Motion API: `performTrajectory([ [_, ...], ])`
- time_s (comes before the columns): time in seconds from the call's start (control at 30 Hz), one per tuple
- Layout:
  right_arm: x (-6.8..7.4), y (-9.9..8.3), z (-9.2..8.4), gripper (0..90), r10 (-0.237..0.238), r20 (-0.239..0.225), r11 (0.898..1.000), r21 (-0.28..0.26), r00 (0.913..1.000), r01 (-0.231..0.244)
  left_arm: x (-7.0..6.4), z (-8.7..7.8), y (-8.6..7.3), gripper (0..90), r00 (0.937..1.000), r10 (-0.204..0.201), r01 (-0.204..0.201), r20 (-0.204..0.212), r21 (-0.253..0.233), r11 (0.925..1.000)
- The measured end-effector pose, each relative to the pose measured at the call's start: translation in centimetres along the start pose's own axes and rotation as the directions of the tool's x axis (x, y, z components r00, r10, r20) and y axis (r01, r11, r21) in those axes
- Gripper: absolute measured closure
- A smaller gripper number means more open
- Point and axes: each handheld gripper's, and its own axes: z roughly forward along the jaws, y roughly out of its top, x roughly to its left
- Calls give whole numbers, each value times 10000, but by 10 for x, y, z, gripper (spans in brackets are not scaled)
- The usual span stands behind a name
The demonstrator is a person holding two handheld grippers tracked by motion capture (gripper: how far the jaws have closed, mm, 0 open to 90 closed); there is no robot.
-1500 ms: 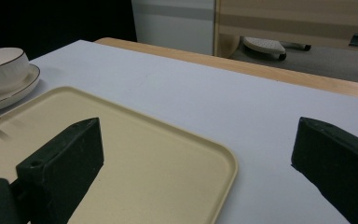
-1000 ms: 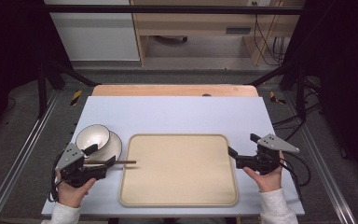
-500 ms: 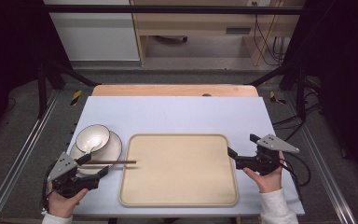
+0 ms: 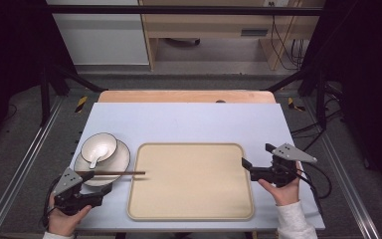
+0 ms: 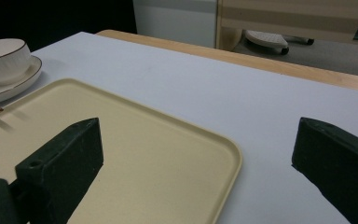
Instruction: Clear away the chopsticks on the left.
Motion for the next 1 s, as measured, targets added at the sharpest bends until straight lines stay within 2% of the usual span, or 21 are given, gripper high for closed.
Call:
performTrajectory([
  [0.17, 1, -1, 3, 24, -14, -34, 9999, 101, 10000, 14, 10, 5, -4, 202, 9990, -1, 11, -440, 223, 9998],
  [0.3, 2, -1, 4, 24, -5, -58, 9999, 152, 10000, 6, 18, 8, -5, 221, 9984, -93, 108, -559, 266, 9996],
  [0.33, 2, -2, 5, 24, -21, -55, 9998, 191, 10000, 22, 22, 12, -6, 226, 9977, -43, 69, -680, 380, 9993],
  [0.5, 2, -2, 6, 24, -50, -80, 9997, 247, 10000, 52, 27, 19, -8, 250, 9967, 203, -153, -780, 646, 9978],
  [0.63, 2, -2, 6, 24, -81, -79, 9996, 255, 9999, 83, 29, 20, -8, 269, 9961, 260, -200, -842, 709, 9973],
  [0.83, 2, -2, 6, 24, -54, -81, 9997, 247, 10000, 56, 25, 19, -8, 312, 9932, 424, -321, -1084, 946, 9950],
  [1.0, 2, -2, 6, 24, -61, -81, 9996, 257, 9999, 63, 25, 19, -7, 364, 9934, 511, -394, -1028, 1125, 9929],
])
